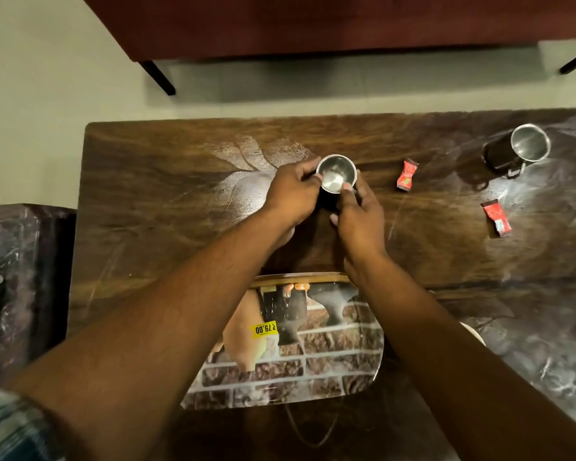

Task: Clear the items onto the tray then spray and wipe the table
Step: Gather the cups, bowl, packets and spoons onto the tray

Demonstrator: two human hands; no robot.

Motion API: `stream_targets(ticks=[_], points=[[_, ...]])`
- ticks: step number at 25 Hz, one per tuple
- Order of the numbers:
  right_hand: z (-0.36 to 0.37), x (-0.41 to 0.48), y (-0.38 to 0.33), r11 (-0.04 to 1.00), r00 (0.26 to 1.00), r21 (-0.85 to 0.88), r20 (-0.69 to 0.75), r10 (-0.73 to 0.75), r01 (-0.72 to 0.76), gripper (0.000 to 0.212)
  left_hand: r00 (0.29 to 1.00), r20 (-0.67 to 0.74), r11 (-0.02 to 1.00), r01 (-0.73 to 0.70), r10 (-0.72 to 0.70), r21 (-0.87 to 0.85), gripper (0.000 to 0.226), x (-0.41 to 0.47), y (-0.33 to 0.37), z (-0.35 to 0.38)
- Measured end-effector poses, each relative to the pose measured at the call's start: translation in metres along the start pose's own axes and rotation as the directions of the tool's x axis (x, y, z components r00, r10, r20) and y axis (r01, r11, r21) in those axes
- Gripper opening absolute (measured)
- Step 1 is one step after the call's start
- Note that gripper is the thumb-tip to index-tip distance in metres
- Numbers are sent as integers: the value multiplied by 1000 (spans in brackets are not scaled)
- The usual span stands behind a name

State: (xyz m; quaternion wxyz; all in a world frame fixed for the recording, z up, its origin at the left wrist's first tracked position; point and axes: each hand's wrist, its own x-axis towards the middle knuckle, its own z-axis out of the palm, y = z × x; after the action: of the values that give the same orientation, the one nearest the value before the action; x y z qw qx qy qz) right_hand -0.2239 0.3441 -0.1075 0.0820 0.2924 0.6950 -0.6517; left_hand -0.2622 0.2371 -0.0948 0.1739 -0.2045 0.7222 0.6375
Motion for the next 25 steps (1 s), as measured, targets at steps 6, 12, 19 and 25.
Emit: stream_targets(ticks=[6,12,19,25], points=[[9,-51,-15,990,969,10,202,-142,143,29,946,-323,968,-57,-27,-245,31,-72,-18,-42],[31,-138,32,975,914,-170,400,-61,139,43,868,-462,920,-15,-183,-392,27,-190,-76,-91],[39,-185,77,954,884,-268,468,5,137,38,786,-508,868,73,-353,-491,32,-239,-117,-102],[46,-185,85,927,893,-319,449,-34,196,59,781,-493,838,69,-384,-542,33,-238,-122,-105]])
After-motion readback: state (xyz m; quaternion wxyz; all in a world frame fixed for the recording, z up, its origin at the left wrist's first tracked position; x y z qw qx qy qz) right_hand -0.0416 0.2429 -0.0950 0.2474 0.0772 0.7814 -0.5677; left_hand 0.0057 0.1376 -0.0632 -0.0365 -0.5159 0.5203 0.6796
